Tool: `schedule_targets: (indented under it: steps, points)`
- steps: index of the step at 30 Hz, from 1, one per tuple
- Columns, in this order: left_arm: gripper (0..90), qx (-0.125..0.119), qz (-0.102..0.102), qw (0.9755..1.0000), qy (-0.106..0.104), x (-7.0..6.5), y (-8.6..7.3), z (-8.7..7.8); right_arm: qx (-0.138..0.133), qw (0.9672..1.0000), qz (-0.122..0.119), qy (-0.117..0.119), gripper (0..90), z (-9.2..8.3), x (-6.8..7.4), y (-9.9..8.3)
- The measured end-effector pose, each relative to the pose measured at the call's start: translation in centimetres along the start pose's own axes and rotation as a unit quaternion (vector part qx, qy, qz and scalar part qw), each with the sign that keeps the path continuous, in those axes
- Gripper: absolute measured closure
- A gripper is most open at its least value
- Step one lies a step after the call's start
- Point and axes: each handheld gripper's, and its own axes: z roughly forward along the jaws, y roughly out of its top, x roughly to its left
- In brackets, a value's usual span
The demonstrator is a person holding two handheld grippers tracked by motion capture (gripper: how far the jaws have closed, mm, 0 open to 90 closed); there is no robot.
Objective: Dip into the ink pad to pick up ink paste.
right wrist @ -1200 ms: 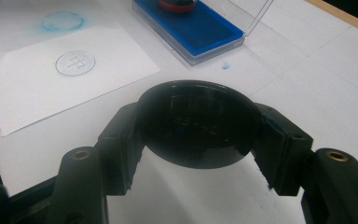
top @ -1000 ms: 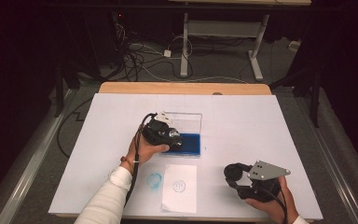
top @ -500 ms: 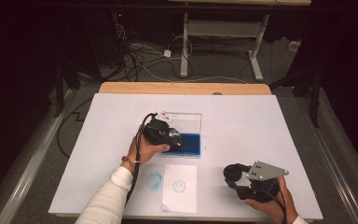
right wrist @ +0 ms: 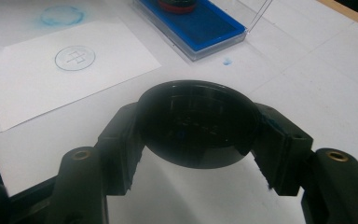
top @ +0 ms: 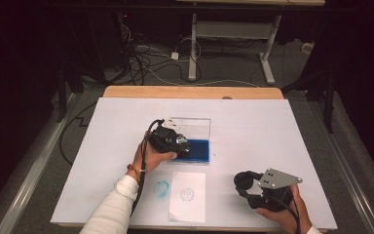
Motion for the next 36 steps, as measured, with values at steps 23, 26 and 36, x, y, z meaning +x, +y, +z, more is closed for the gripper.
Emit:
schedule_targets:
  steps: [23, 26, 36]
  points:
    - [54.6, 0.005, 0.026, 0.9995, 0.018, -0.7, 0.0, -0.2, -0.002, 1.0, -0.002, -0.001, 38.7, -0.1, 0.1, 0.0]
    - [54.6, -0.008, 0.025, 0.9996, 0.009, -0.5, -0.2, -0.7, -0.002, 1.0, -0.001, -0.001, 38.7, -0.2, 0.0, 0.0]
    - [54.6, -0.052, 0.026, 0.9982, 0.013, -0.6, -0.2, -3.3, -0.002, 1.0, -0.001, -0.003, 38.7, -0.1, 0.0, 0.1]
